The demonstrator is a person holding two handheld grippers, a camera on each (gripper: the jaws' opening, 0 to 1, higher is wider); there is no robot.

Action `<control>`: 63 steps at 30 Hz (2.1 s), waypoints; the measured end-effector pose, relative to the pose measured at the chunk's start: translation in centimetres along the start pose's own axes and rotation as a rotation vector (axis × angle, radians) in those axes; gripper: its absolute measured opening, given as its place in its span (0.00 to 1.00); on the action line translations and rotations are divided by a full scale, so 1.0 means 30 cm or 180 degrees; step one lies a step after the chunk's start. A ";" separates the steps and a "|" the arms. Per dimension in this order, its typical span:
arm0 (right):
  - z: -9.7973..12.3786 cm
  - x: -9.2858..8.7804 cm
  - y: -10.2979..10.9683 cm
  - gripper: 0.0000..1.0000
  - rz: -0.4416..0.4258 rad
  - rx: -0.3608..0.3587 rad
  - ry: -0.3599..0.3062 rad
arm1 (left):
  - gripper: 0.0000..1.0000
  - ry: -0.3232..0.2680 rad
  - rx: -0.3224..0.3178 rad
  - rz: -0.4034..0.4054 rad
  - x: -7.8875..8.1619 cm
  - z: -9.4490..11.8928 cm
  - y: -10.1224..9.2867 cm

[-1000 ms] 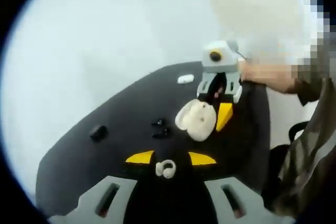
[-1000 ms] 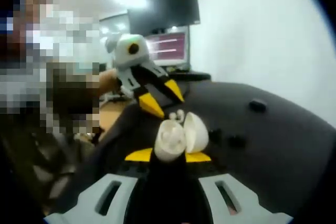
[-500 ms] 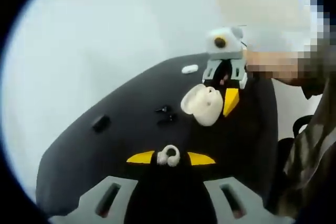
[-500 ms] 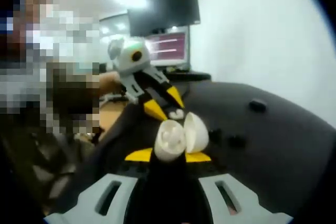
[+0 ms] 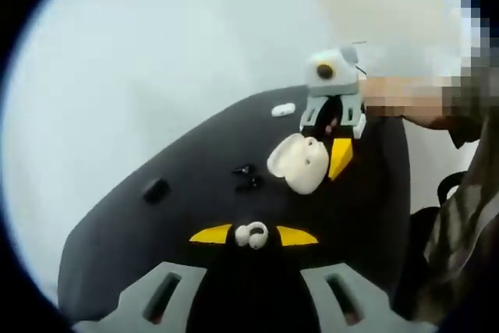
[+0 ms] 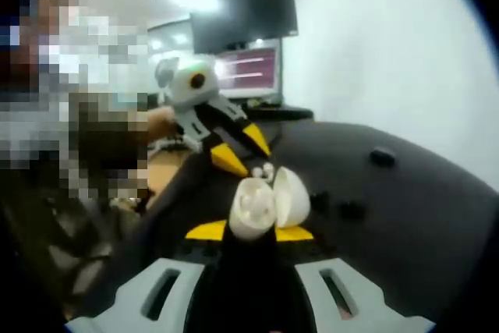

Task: Pick up three earphones and place each one into its charging case using tactile feedback, ensure that each earphone is properly inserted and securely positioned inside the case.

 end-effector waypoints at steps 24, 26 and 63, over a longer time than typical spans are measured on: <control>0.000 -0.002 0.000 0.22 0.0014 -0.0009 0.0004 | 0.12 0.0132 0.0161 0.0140 -0.058 -0.030 0.057; 0.000 -0.002 0.001 0.22 0.0016 -0.0009 0.0005 | 0.08 0.0141 0.0181 0.0190 -0.071 -0.025 0.065; -0.002 -0.001 0.002 0.22 0.0031 -0.0016 0.0009 | 0.07 0.0287 0.0598 0.0161 -0.050 -0.091 0.120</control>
Point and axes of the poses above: the point that each gripper's makers call its tool centre point, and the gripper's own axes: z roughly backward along the fingers, y roughly to its left, x roughly out of its top, the point moved 1 cm from there along z, roughly backward along the fingers, and after that the axes turned 4 degrees about y, right-handed, at the moved point
